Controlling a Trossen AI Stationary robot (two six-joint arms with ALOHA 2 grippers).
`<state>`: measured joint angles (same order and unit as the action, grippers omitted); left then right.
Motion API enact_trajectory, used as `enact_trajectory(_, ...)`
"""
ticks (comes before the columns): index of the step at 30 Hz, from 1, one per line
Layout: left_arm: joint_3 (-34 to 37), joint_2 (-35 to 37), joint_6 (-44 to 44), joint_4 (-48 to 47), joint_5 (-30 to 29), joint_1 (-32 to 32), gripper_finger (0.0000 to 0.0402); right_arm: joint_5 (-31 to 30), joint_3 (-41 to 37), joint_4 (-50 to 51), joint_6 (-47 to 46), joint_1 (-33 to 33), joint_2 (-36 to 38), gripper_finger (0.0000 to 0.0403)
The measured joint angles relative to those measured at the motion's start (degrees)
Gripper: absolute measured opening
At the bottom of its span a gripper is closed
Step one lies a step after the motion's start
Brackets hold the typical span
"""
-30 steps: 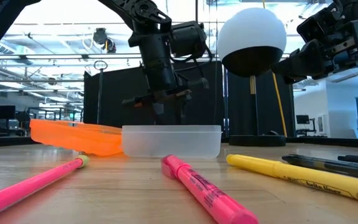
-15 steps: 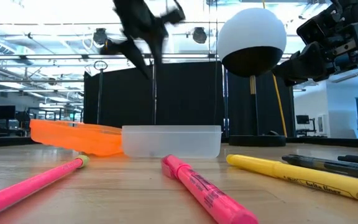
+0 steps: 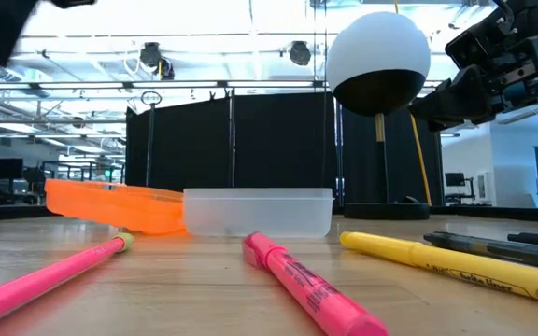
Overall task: Pick & place school supplies into a supply box
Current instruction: Put the pink pencil into the orange supply box
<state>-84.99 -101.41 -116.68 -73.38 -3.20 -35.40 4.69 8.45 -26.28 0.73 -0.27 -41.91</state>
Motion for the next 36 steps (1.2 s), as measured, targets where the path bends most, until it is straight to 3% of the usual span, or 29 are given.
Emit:
enact_trajectory(6,0.0,-7.2,-1.3,9.7,-1.9,-2.1,0.0006,0.0,0.0,0.0,0.0,0.0,0.0,0.0)
enact_trajectory(14,0.0,-13.9,5.0,20.6,0.0,2.9,0.0021,0.1,0.0,0.9,-1.8,0.0,0.0,0.0)
enact_trajectory(22,0.0,-14.4,11.6,27.1,0.8,6.4,0.0026,0.1,0.0,3.1,-1.6,0.0,0.0,0.0)
enact_trajectory(36,0.0,-14.8,12.4,21.3,3.4,9.4,0.0174,0.1,0.0,4.4,-1.7,0.0,0.0,0.0)
